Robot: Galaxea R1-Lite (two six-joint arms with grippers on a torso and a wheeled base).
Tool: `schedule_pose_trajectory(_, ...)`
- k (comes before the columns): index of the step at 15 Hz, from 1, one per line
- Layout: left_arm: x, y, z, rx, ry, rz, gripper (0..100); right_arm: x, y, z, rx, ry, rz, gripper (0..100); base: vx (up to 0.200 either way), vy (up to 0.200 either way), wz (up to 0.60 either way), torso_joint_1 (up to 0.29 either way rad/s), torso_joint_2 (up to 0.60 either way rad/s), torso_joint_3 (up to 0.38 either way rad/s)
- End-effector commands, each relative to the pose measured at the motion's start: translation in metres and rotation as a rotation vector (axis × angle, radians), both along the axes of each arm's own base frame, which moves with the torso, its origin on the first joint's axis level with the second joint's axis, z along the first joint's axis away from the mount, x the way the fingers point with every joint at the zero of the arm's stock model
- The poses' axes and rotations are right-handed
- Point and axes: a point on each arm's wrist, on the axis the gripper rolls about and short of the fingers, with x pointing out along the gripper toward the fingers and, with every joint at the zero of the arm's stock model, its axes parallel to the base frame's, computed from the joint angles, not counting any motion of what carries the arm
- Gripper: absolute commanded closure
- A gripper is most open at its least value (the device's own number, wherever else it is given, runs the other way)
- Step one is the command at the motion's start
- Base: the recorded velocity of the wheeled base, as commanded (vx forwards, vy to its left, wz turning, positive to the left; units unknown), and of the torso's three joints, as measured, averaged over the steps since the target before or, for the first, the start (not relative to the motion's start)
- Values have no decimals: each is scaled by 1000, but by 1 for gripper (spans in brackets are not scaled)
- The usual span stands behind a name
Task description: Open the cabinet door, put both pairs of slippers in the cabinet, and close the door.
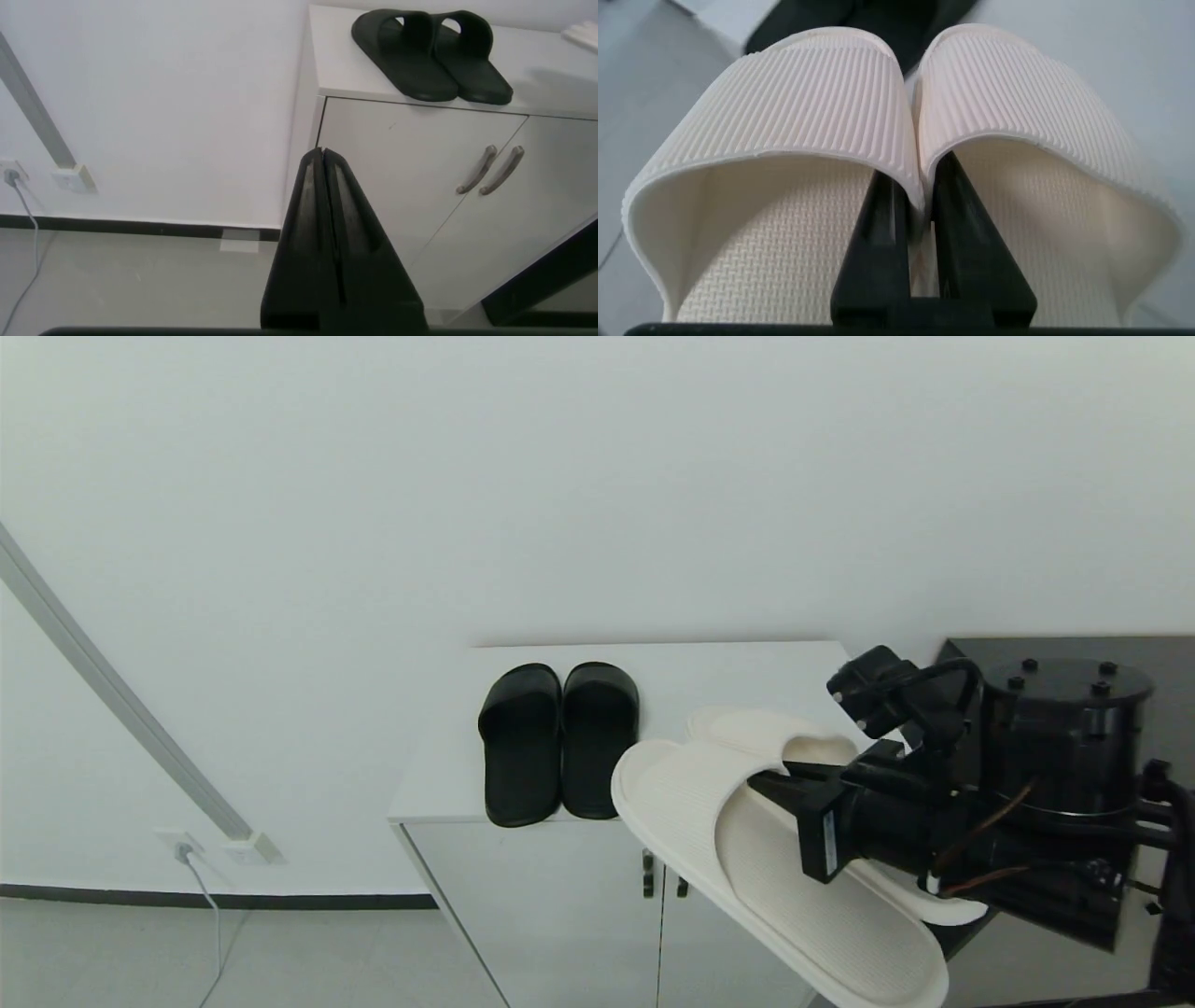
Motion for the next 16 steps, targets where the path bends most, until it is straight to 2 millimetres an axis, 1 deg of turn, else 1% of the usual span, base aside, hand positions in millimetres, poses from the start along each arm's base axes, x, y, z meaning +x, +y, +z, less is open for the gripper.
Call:
schedule_pose_trajectory(1,0,0,0,0,1,1,100,-15,-11,10,30,-29,12,100,0,0,0,0,0,0)
schedule_pose_trajectory(4,0,0,0,0,1,1,100,-15,-10,8,27,-19,26,100,0,0,0,0,0,0)
schedule_pose_trajectory(10,0,0,0,-2,1,1,100,-12,-7,2,15,-3,23,100,-200,0,0,3,2,0)
schedule_pose_trajectory(16,0,0,0,-2,1,1,100,-13,-9,-2,-3,4,26,100,0,0,0,0,0,0)
